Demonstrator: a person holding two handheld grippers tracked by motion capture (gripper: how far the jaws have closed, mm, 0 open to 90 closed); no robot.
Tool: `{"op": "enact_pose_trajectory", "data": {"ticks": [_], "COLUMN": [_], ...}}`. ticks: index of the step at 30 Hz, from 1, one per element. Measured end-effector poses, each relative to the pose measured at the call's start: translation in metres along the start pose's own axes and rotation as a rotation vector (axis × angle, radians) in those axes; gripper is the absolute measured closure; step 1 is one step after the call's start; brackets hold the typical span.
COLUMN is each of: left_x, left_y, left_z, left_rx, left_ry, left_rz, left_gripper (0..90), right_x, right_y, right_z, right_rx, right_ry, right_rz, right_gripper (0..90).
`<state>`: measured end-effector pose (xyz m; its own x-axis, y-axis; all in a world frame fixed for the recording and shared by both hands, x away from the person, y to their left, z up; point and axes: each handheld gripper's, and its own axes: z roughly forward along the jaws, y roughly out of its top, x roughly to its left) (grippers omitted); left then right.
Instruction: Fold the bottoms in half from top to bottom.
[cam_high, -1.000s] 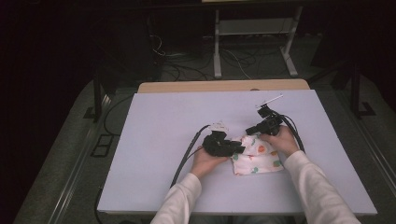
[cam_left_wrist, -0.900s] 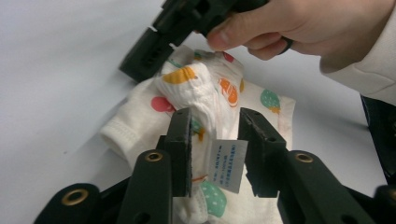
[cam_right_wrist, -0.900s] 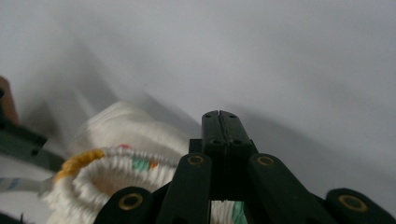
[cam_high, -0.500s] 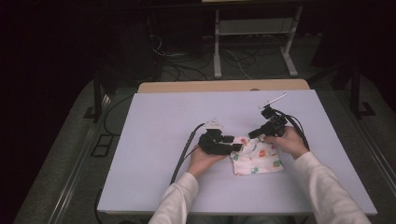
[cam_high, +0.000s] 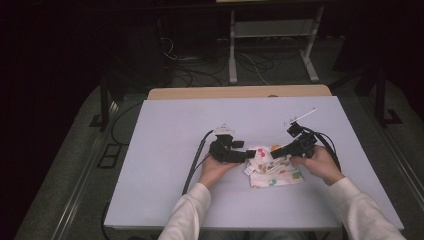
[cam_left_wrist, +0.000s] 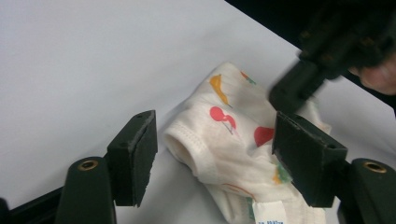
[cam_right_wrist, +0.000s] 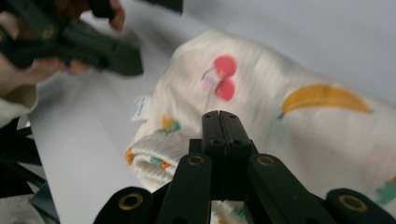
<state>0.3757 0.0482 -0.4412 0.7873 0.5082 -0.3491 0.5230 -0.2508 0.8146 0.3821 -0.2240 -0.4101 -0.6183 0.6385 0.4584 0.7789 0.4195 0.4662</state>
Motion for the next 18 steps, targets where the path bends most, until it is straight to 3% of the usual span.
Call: {"op": "enact_pose_trajectory", "data": {"ticks": [7,13,18], "left_x": [0.004,0.007,0.006], "left_y": [0.0,0.0,0.003], "left_z": [0.001,0.005,0.009], "left_rx": [0.002,0.015,0.024], "left_ry": [0.021,0.032,0.036], "left_rz": [-0.028,-0.046,-0.036], "left_gripper": [24.4,17.7,14.2], "right_x": [0.01,0.01,0.009], "right_y": [-0.027,-0.051,-0.062], "right_z": [0.0,0.002,0.003], "right_rx": [-0.001,-0.019,-0.024], "right_ry": [0.02,-0.002,-0.02], "right_rz": [-0.015,-0.005,-0.013], "right_gripper": [88.1,88.0,88.1]}}
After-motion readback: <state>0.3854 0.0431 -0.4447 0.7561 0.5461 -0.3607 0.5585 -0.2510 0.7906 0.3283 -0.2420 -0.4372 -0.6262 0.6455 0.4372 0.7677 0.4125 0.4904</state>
